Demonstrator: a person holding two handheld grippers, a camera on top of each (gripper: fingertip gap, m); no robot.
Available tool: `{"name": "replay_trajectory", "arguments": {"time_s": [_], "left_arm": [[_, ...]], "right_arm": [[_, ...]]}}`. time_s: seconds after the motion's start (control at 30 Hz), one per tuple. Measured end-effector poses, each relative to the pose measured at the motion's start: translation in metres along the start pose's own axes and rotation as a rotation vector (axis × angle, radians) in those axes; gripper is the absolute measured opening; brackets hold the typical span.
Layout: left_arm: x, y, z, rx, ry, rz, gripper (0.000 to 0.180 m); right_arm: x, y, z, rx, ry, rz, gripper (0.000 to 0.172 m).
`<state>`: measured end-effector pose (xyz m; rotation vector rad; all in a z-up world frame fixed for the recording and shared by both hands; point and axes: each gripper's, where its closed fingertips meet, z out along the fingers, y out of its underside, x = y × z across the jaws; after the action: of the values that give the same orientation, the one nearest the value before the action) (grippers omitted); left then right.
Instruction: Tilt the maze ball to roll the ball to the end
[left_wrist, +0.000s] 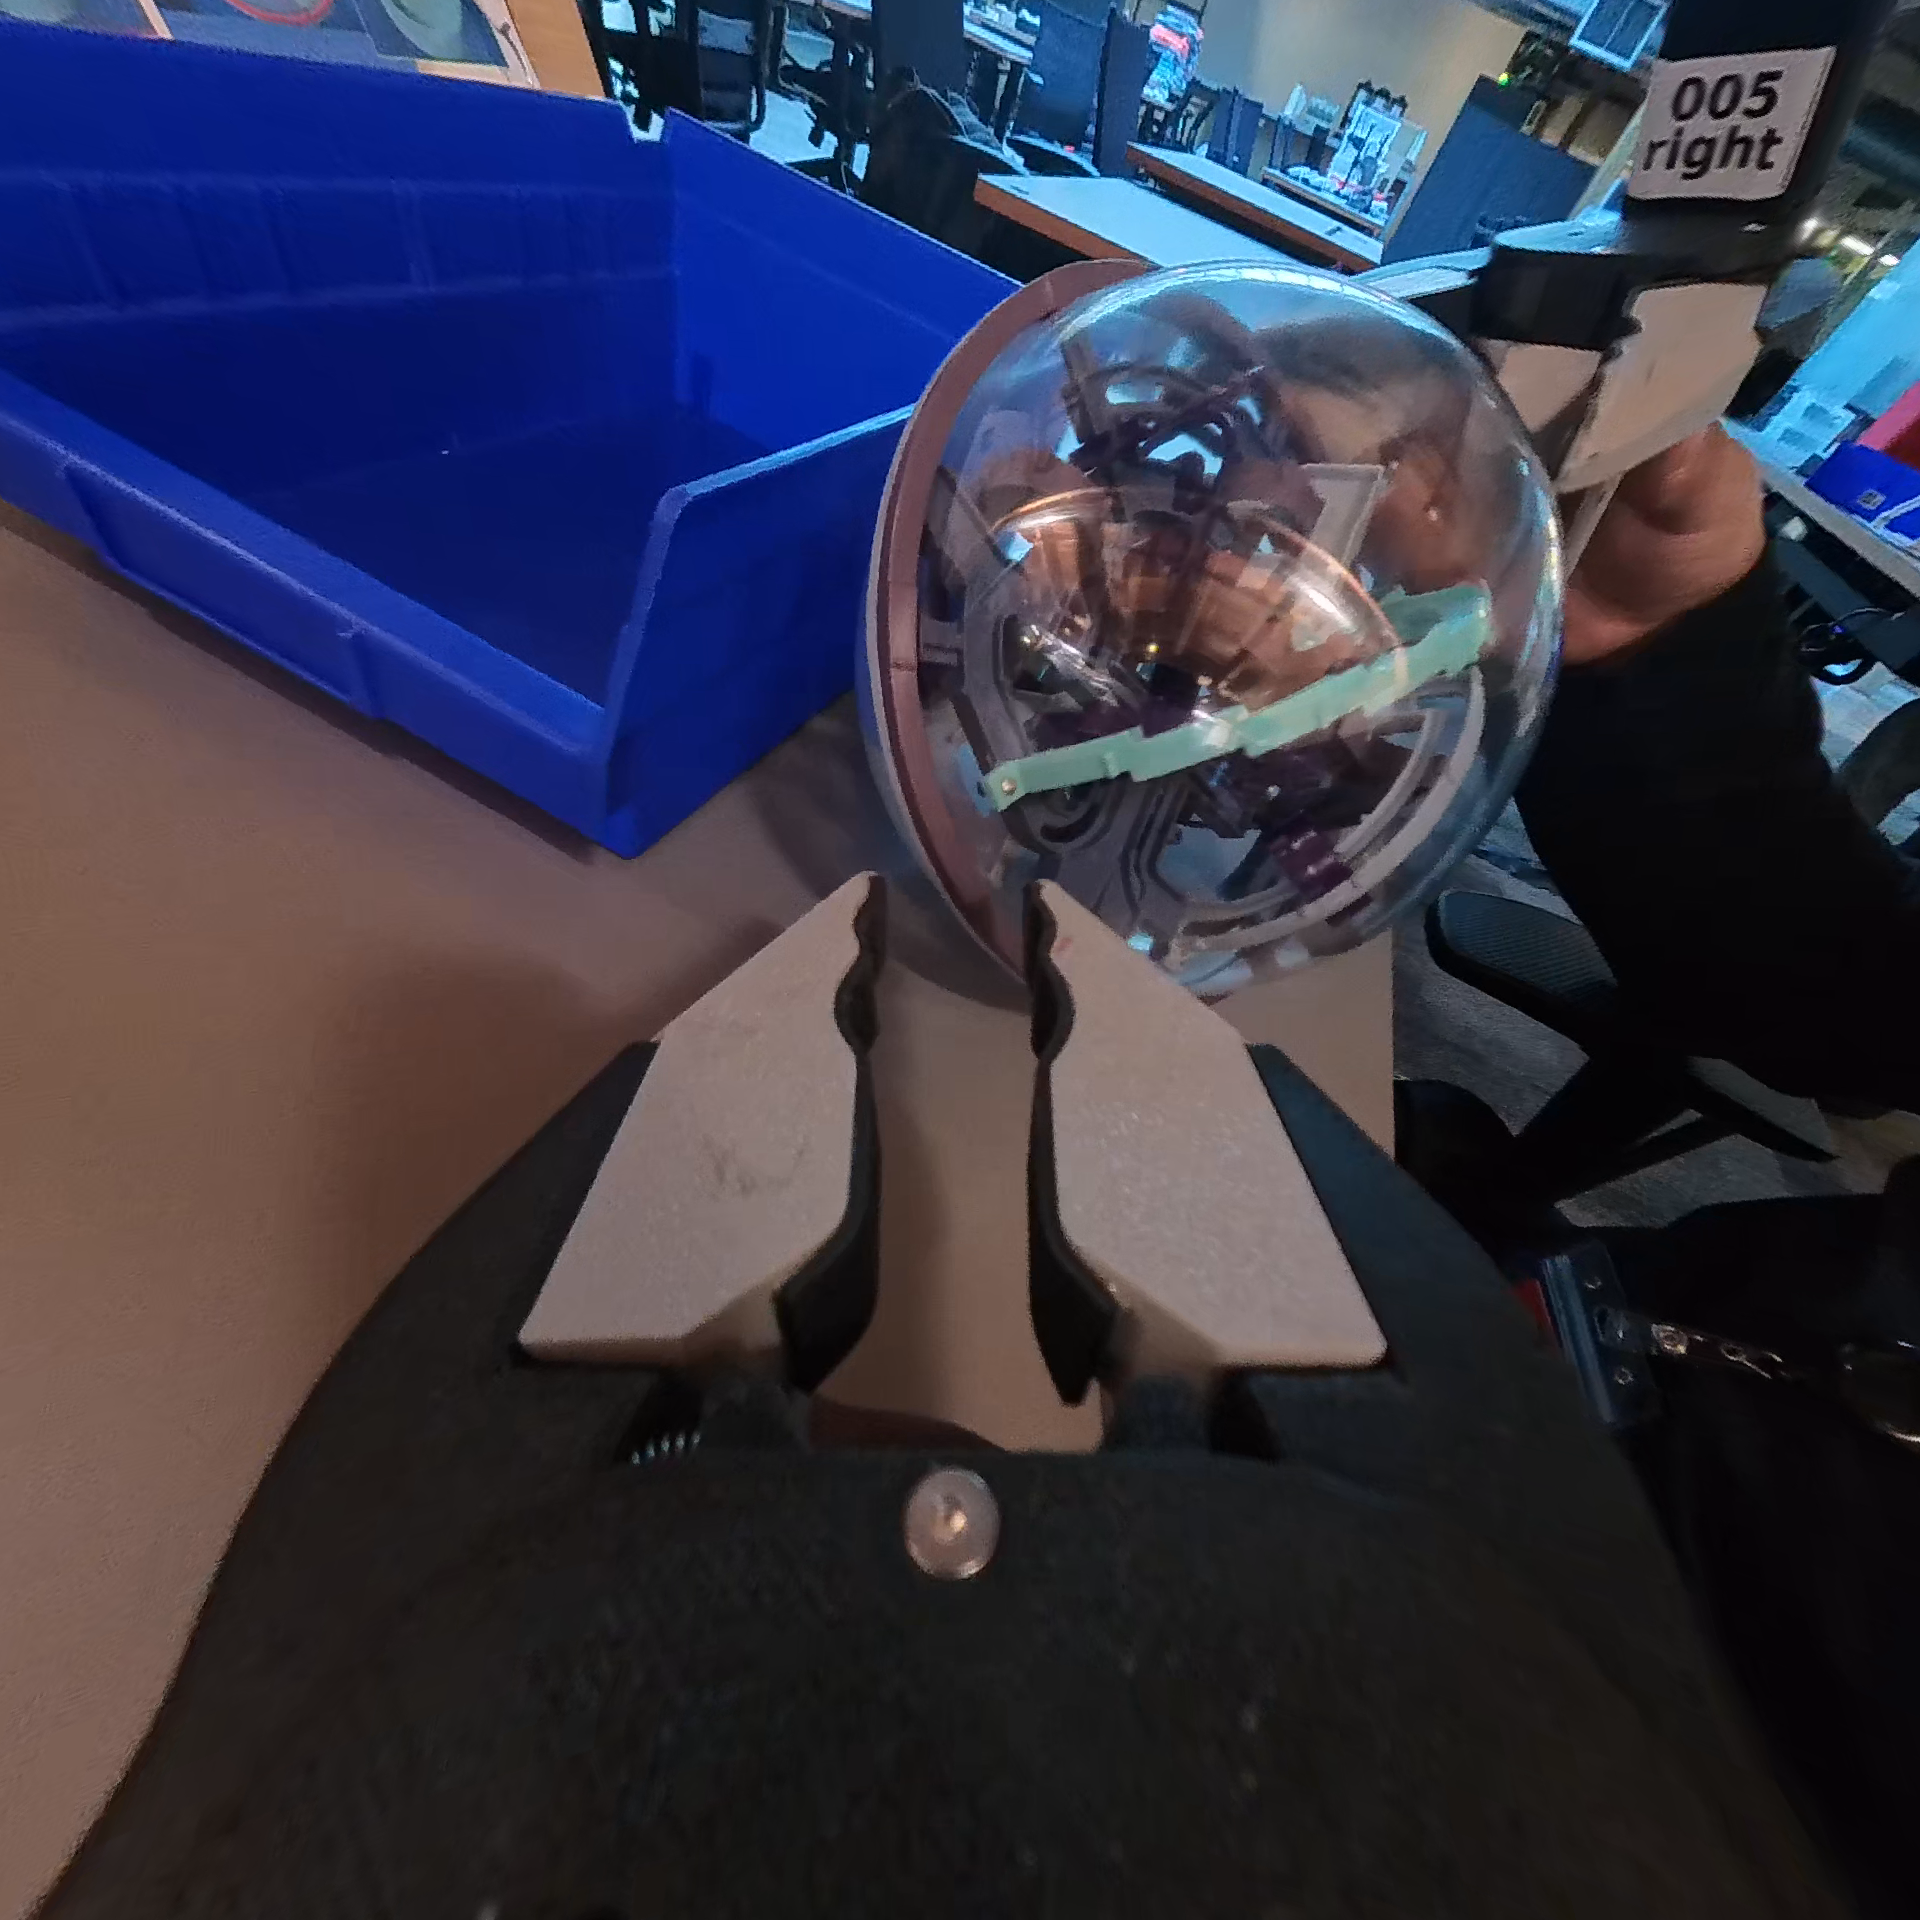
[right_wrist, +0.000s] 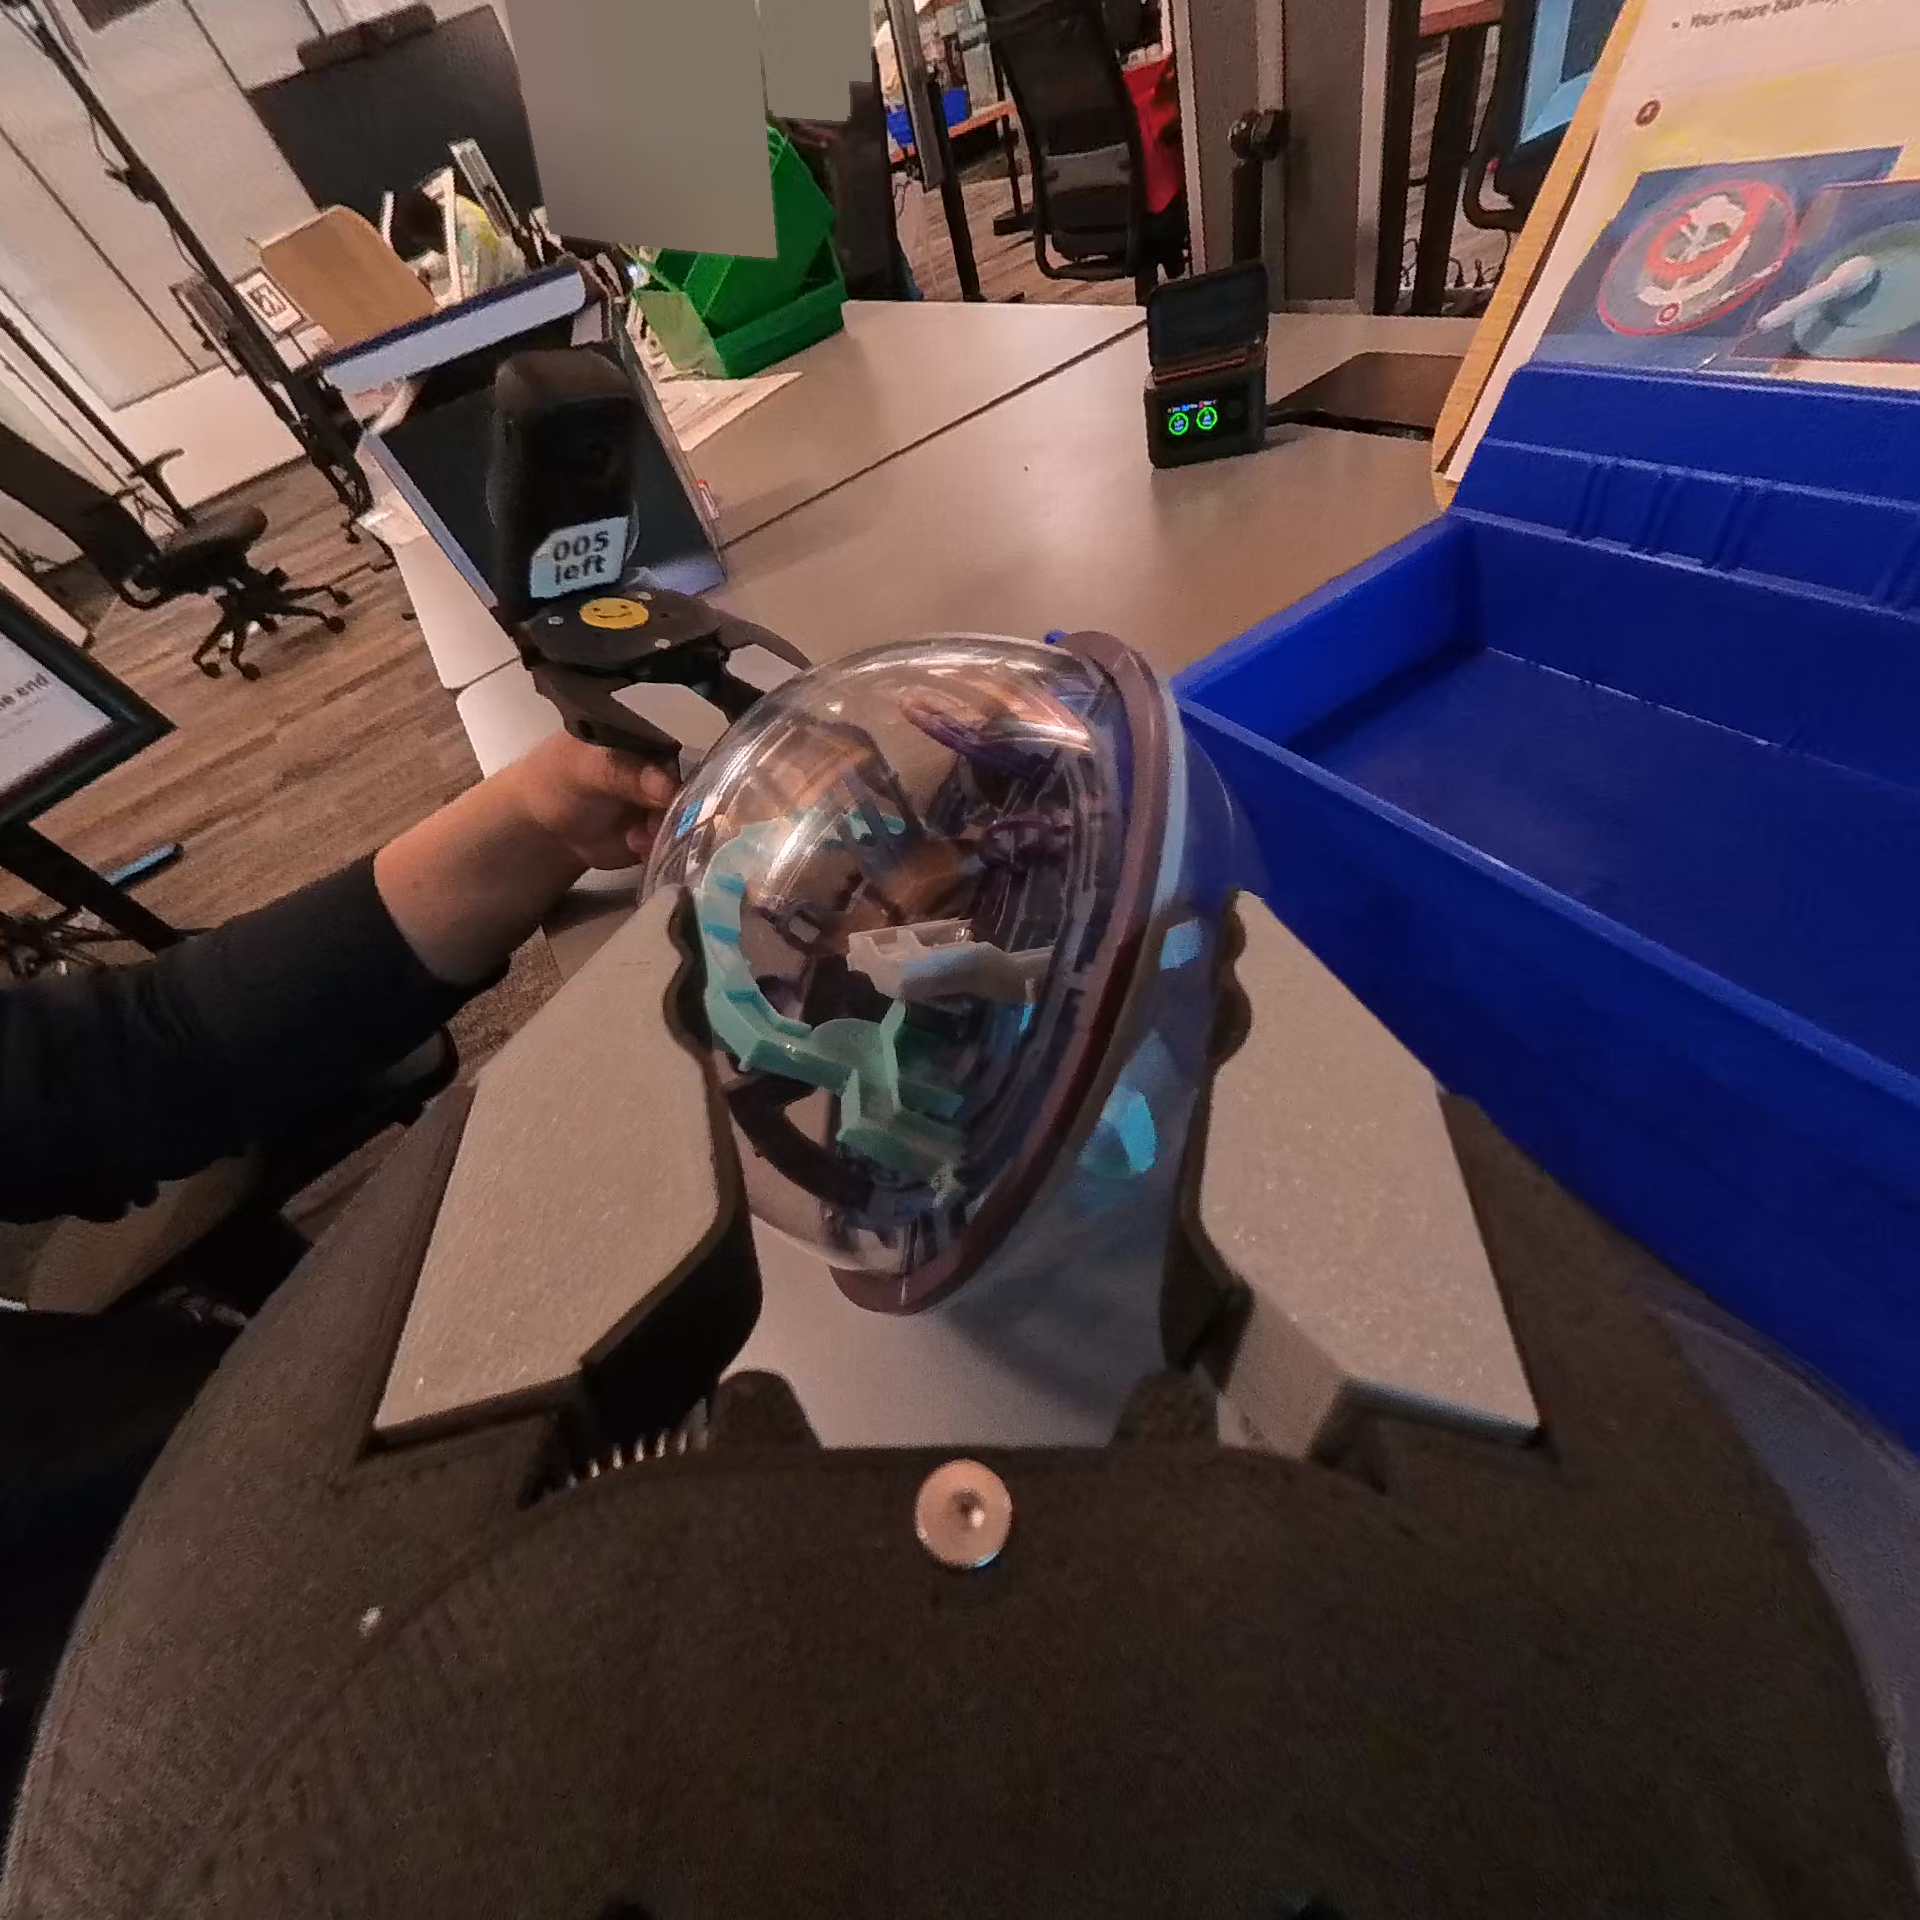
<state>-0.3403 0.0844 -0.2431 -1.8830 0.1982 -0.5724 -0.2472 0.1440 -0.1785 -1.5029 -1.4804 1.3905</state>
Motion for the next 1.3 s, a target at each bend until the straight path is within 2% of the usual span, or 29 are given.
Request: {"name": "replay_trajectory", "arguments": {"time_s": [0.1, 0.67, 1.03, 1.3], "left_arm": [[0.001, -0.001, -0.001, 0.012, 0.014, -0.004, 0.021], [-0.016, 0.006, 0.004, -0.043, -0.063, -0.090, 0.020], [-0.016, 0.008, 0.006, -0.059, -0.038, -0.119, 0.018], [-0.009, 0.002, 0.005, -0.015, 0.004, -0.130, 0.009]], "right_arm": [[-0.007, -0.005, 0.000, 0.018, -0.016, 0.031, 0.090], [-0.013, 0.000, 0.008, -0.020, 0.025, -0.032, 0.094], [-0.008, -0.002, 0.009, -0.003, 0.011, 0.000, 0.094], [-0.007, 0.000, 0.007, -0.009, 0.001, 0.004, 0.094]]}}
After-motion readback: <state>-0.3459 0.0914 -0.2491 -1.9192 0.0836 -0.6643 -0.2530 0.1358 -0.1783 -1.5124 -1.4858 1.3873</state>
